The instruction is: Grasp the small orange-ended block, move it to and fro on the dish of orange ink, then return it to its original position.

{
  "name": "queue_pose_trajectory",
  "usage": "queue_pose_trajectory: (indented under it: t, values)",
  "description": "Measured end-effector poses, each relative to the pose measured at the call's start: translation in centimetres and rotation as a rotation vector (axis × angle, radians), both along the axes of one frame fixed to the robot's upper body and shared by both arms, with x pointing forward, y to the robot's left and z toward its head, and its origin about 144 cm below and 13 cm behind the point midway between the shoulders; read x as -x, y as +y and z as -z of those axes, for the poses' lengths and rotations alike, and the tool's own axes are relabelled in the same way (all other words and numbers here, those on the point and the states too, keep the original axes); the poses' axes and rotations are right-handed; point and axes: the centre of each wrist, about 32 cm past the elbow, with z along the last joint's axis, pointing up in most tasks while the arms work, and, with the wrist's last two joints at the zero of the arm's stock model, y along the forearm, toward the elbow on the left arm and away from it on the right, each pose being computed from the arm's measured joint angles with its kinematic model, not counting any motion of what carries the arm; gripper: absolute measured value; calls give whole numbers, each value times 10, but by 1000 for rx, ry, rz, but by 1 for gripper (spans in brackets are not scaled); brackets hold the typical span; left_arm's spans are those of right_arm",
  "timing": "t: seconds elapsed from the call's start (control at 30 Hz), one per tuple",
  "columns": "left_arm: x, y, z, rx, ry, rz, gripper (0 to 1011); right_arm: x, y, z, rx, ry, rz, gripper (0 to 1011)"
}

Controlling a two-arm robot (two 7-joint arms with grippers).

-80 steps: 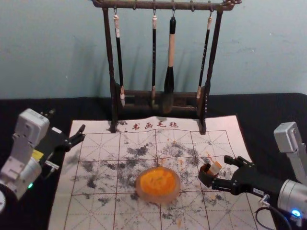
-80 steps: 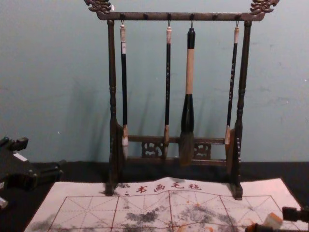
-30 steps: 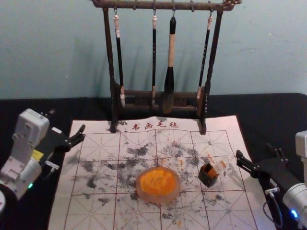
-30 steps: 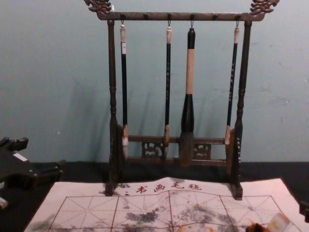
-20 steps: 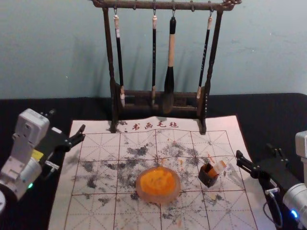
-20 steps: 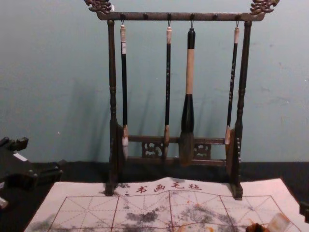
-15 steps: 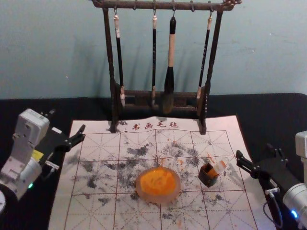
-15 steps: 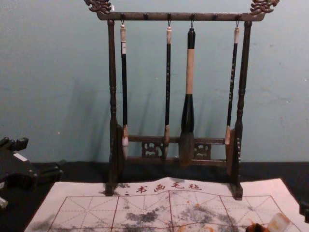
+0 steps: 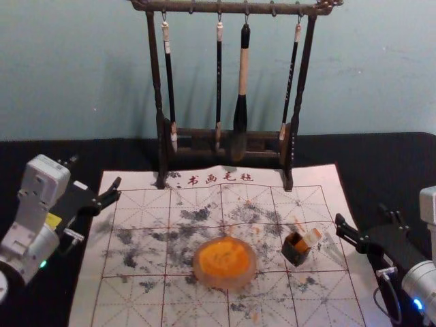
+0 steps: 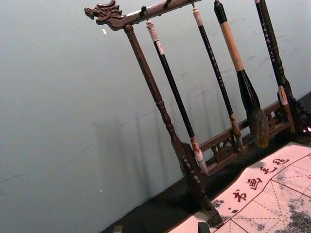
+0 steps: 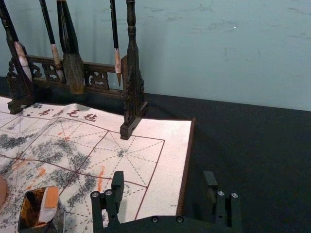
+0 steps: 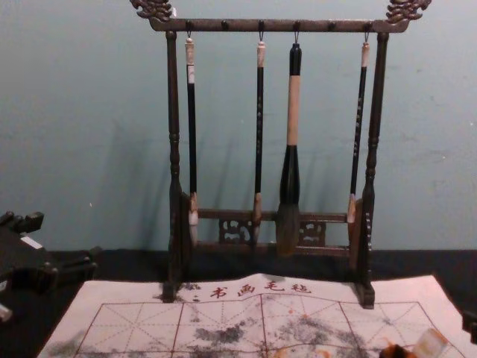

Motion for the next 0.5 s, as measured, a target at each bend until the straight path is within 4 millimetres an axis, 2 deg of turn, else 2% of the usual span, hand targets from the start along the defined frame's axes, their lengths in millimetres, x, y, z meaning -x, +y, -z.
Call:
queue_pose_trajectory:
  t: [0.5]
  values:
    - [0,0,0,0,0,0,1001,0,0,0,0,0,0,1000]
